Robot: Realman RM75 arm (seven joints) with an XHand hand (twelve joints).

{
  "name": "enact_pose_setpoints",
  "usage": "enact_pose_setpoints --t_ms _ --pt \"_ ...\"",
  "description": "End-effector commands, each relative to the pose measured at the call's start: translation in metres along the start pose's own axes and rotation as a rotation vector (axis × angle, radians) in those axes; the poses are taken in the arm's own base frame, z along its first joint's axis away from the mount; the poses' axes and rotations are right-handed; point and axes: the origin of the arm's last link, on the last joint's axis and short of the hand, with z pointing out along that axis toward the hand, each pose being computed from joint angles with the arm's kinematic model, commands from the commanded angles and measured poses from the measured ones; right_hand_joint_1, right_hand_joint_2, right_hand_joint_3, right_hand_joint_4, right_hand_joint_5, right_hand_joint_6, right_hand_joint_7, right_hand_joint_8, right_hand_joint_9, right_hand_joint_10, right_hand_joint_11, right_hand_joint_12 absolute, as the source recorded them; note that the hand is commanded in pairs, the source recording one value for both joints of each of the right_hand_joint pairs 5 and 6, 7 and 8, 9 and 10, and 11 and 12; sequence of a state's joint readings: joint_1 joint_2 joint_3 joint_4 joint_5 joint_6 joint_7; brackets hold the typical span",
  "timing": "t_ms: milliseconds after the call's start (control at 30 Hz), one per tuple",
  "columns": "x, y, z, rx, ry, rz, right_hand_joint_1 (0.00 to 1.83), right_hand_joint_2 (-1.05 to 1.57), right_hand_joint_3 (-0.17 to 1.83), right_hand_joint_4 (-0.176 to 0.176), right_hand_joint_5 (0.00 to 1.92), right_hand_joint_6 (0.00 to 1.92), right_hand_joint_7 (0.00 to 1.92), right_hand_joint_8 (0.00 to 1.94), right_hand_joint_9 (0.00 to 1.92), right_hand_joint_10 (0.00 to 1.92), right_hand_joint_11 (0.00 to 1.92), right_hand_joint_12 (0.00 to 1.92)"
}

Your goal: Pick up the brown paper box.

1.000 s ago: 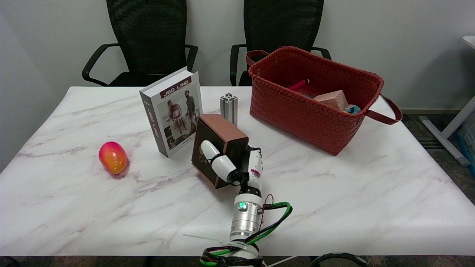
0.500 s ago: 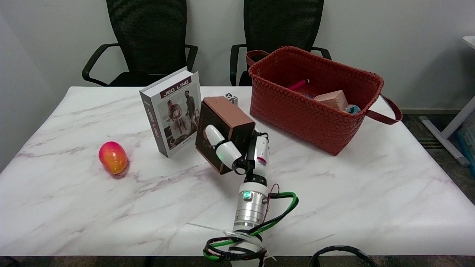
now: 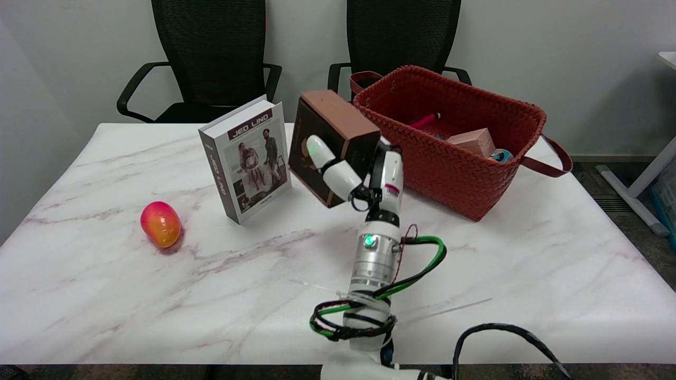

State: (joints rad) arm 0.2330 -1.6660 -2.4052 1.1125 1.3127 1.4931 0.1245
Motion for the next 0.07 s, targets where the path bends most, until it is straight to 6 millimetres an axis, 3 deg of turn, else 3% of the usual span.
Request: enact_pose_setpoints --t_ms 33,67 --pt "0.0294 -0.0324 0.0760 0.184 0.066 -0.024 1.12 0.86 0.37 0.000 1.28 1.28 1.28 1.28 0.97 0.97 1.16 1.16" --pt "0.0312 -0.0332 0.0802 0.189 0.068 -0.025 1.13 0.85 0.37 0.000 1.27 1.27 1.29 1.29 0.98 0.98 1.17 1.17"
